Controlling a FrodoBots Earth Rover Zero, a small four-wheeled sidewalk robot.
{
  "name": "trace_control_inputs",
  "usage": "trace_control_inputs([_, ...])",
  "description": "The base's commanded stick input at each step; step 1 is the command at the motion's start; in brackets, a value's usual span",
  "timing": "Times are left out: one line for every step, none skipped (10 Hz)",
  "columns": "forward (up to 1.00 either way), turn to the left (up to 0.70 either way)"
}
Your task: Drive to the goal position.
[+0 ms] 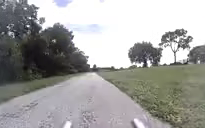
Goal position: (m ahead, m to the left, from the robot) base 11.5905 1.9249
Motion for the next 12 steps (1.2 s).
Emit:
trace_control_inputs([0.70,0.00])
trace_control_inputs([0.70,0.00])
trace_control_inputs([0.70,0.00])
trace_control_inputs([0.70,0.00])
trace_control_inputs([0.70,0.05])
trace_control_inputs([0.70,0.25])
trace_control_inputs([0.70,0.30])
trace_control_inputs([0.70,0.23])
trace_control_inputs([0.70,0.16])
trace_control_inputs([0.70,0.09])
trace_control_inputs([0.70,0.02])
trace_control_inputs([0.70,0.00])
